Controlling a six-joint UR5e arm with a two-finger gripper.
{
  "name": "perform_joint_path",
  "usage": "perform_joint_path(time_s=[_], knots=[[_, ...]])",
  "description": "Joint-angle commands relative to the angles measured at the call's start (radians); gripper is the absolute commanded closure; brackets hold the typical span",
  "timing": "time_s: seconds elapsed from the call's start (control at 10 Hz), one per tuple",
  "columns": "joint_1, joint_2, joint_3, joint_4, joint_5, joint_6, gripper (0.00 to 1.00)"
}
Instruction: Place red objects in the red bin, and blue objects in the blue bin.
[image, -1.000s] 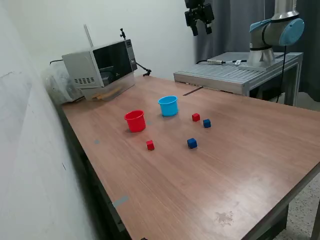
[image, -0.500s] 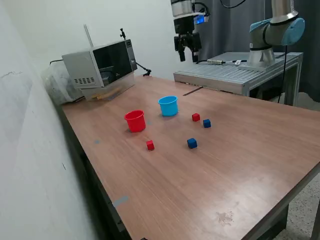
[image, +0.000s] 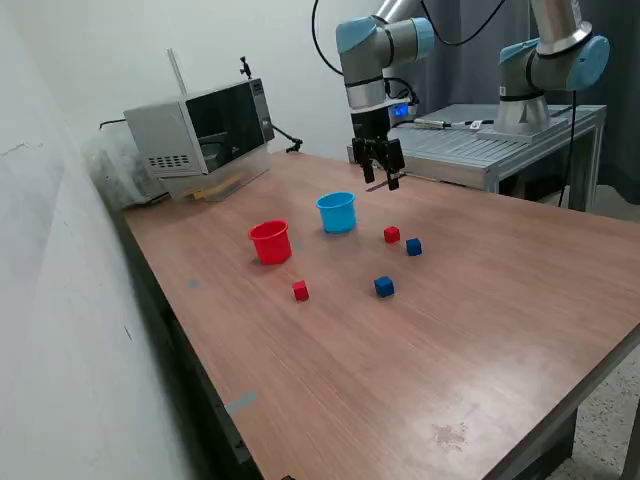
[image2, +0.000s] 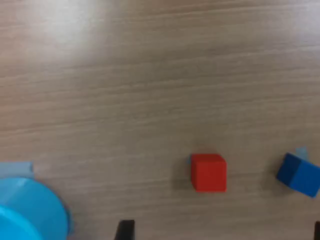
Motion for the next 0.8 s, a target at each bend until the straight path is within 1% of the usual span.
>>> perform_joint_path(time_s=[0.0,0.1,0.3,0.4,0.7], knots=[[0.016,0.057,0.005,-0.038,-0.001,0.000,0.00],[0.028,0.088,0.002,-0.045,-0.002,0.000,0.00],[0.031,0.138,-0.003,-0.082,-0.003,-0.002,0.00],[0.031,0.164,-0.004,-0.082,-0.003,-0.002,0.00],[0.028,0.195,-0.004,-0.088,-0.003,-0.002,0.00]])
